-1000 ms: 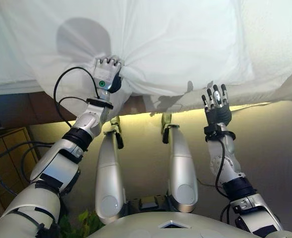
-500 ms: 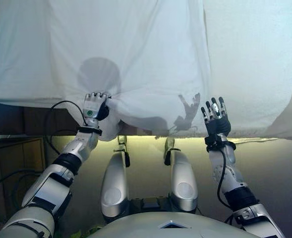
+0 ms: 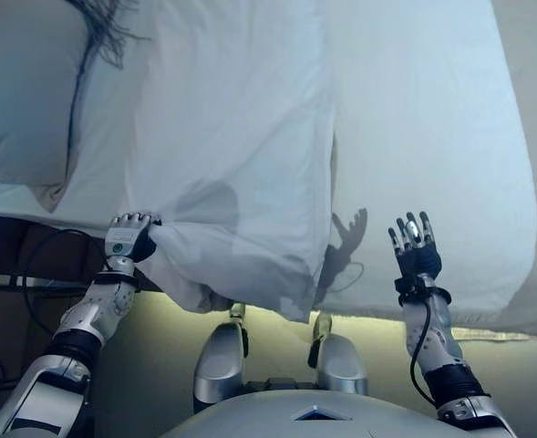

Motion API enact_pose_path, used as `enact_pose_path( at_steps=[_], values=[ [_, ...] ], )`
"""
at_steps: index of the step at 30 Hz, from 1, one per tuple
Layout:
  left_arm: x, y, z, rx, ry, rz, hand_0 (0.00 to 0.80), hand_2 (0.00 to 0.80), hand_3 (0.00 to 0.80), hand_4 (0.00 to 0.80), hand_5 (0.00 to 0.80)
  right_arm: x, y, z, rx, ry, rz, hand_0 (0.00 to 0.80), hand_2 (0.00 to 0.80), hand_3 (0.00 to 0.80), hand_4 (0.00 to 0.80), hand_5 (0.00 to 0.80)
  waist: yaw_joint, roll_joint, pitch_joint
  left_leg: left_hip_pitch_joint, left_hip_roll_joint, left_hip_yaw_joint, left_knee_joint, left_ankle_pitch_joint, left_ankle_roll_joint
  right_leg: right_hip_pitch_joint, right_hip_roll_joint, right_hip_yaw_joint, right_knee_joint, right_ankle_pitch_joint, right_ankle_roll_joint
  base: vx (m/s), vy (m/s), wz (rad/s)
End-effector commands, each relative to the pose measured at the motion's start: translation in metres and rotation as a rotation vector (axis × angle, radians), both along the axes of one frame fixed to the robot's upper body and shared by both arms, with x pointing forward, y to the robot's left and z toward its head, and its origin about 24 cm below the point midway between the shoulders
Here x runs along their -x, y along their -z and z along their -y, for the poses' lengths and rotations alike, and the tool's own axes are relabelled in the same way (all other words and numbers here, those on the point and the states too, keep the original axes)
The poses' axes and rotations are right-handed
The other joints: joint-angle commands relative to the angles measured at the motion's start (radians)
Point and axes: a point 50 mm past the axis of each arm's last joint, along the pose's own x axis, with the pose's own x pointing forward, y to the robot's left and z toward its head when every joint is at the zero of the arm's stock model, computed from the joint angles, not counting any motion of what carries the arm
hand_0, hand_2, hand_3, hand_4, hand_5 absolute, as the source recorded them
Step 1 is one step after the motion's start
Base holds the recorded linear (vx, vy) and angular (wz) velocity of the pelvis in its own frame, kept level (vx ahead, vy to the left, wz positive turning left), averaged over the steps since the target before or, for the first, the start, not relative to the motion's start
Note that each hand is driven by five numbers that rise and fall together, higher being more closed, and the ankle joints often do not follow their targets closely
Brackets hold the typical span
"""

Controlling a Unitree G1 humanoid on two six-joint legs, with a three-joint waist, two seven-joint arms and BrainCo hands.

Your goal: Make the bed neatly

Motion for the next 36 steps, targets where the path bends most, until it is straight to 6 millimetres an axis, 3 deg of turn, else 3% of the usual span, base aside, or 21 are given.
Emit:
enact_pose_path(
  at_steps=[1,7,12,19,27,29,36],
  values=[
    [0.027,-0.028,-0.069,-0.141,-0.176,-0.01,0.8,0.8,0.8,0.8,0.8,0.025,0.003,0.013,0.035,0.002,0.034,0.0,0.0,0.0,0.0,0.0,0.05,0.012,-0.084,0.031,0.007,-0.013,-0.011,-0.028,0.018,-0.049,-0.065,0.017,-0.012,0.114,0.034,0.016,0.04,-0.03],
    [0.052,-0.032,-0.092,-0.15,-0.27,-0.059,0.8,0.8,0.8,0.8,0.8,0.044,0.011,0.02,0.04,0.0,0.012,0.0,0.0,0.0,0.0,0.0,0.054,0.023,-0.106,0.038,0.006,-0.021,-0.012,-0.032,0.016,-0.035,-0.066,0.013,-0.021,0.108,0.042,0.022,-0.001,-0.01],
    [0.059,-0.024,-0.087,-0.173,-0.215,-0.099,0.8,0.8,0.8,0.8,0.8,0.049,0.015,0.023,0.039,0.018,0.0,0.0,0.0,0.0,0.0,0.0,0.064,0.023,-0.118,0.044,0.006,-0.034,-0.012,-0.033,0.013,-0.023,-0.067,0.005,-0.024,0.105,0.044,0.044,-0.011,0.02],
    [0.069,-0.029,-0.094,-0.178,-0.236,-0.115,0.8,0.8,0.8,0.8,0.8,0.052,0.014,0.029,0.042,0.022,-0.008,0.0,0.0,0.0,0.0,0.0,0.075,0.02,-0.137,0.059,0.01,-0.039,-0.017,-0.038,0.009,-0.003,-0.056,0.003,-0.047,0.103,0.045,0.014,-0.002,0.01],
    [0.078,-0.015,-0.092,-0.223,-0.218,-0.187,0.8,0.8,0.8,0.8,0.8,0.05,0.014,0.029,0.045,0.021,-0.022,0.0,0.0,0.0,0.0,0.0,0.08,0.019,-0.146,0.062,0.012,-0.048,-0.012,-0.04,0.007,0.005,-0.052,-0.003,-0.048,0.098,0.045,0.014,0.001,-0.01],
    [0.083,-0.013,-0.097,-0.243,-0.255,-0.208,0.0,0.0,0.0,0.0,0.0,0.05,0.014,0.03,0.046,0.023,-0.023,0.0,0.0,0.0,0.0,0.0,0.082,0.019,-0.146,0.063,0.014,-0.051,-0.013,-0.04,0.005,0.005,-0.05,-0.004,-0.05,0.097,0.046,0.0,0.0,0.0],
    [0.091,-0.001,-0.102,-0.266,-0.306,-0.286,0.0,0.0,0.0,0.0,0.0,0.047,0.011,0.031,0.051,0.011,-0.028,0.0,0.0,0.0,0.0,0.0,0.075,0.02,-0.157,0.07,0.016,-0.049,-0.016,-0.041,0.004,0.008,-0.045,0.001,-0.056,0.093,0.046,0.0,0.0,0.0]
  ],
)
